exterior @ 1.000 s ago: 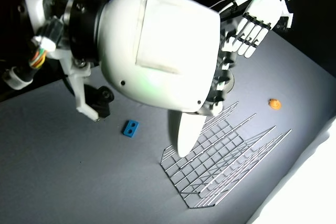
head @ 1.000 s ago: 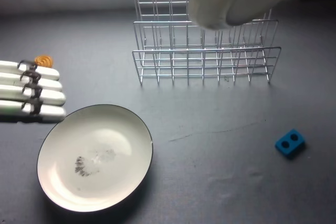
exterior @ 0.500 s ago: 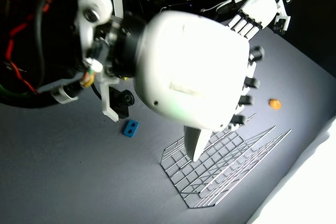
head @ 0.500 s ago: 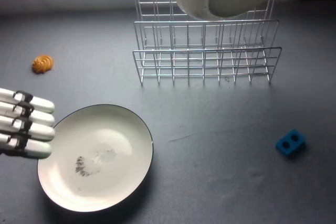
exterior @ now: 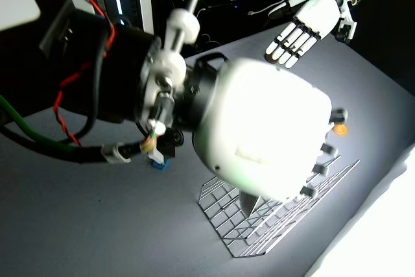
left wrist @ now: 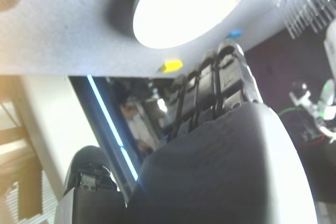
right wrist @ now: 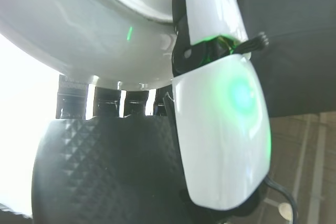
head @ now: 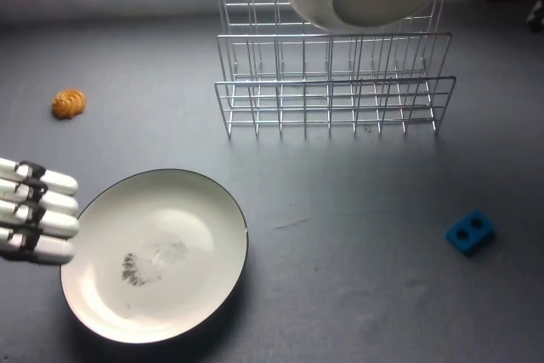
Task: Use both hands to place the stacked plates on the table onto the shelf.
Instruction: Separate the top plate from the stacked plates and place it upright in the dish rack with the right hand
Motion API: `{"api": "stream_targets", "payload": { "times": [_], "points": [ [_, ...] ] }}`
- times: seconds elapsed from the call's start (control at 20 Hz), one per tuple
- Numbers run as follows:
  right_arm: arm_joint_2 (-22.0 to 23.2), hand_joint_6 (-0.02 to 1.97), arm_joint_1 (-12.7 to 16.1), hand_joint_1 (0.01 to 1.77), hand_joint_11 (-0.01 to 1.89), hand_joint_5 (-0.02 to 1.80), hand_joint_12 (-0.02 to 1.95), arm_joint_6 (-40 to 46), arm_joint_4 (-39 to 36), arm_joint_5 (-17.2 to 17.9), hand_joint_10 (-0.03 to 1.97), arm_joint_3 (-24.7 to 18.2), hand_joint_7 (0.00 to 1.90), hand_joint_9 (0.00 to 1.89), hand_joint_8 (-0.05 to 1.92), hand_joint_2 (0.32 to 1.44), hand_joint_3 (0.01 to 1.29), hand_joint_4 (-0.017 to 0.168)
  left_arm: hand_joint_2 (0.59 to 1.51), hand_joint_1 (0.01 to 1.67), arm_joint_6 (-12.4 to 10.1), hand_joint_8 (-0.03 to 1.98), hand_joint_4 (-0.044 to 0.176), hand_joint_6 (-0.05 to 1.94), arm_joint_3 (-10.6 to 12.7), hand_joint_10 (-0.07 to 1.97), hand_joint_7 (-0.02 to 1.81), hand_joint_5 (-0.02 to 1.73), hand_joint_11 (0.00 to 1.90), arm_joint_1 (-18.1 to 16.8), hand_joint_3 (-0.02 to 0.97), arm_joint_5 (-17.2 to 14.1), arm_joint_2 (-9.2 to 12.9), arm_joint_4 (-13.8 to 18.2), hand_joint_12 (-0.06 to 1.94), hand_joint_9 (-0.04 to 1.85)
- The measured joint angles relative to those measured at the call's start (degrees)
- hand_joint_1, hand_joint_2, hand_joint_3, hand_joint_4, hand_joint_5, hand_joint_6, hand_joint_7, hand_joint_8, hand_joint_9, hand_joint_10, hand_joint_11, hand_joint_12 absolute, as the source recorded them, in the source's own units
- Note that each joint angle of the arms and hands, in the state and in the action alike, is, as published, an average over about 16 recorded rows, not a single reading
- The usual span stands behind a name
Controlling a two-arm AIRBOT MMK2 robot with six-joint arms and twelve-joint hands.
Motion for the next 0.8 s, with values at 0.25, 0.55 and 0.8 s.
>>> {"api": "stream_targets", "payload": {
  "times": [0.25, 0.55, 0.8],
  "points": [
    [-2.2, 0.81, -1.9, 1.39, 0.95, 1.01, 1.08, 0.3, 1.2, -0.3, 0.91, 2.6, 1.09, 1.09, 0.79, 0.94, 0.01, -0.001, 1.088, 0.02, 0.1, -0.01, 0.005, 0.02, -0.3, 0.00, 0.01, 0.02, 0.01, -0.1, 0.014, 1.3, 0.0, -0.5, 0.01, 0.02],
    [-4.3, 0.83, -4.0, 1.37, 0.92, 0.99, 1.09, 0.4, 2.0, -0.3, 0.85, 4.8, 1.07, 1.08, 0.81, 0.95, 0.01, -0.002, 1.095, 0.02, -0.3, -0.01, 0.005, 0.02, -0.9, 0.00, 0.01, 0.02, 0.01, -0.7, 0.015, 3.1, 0.0, -1.1, 0.01, 0.02],
    [-5.7, 0.84, -5.5, 1.36, 0.90, 0.97, 1.09, 0.2, 2.1, -0.4, 0.86, 6.2, 1.07, 1.08, 0.80, 0.97, 0.01, -0.003, 1.094, 0.02, -0.6, -0.01, 0.005, 0.02, -1.2, 0.00, 0.01, 0.02, 0.01, -1.1, 0.015, 2.5, -0.2, -1.8, 0.00, 0.02]
  ]
}}
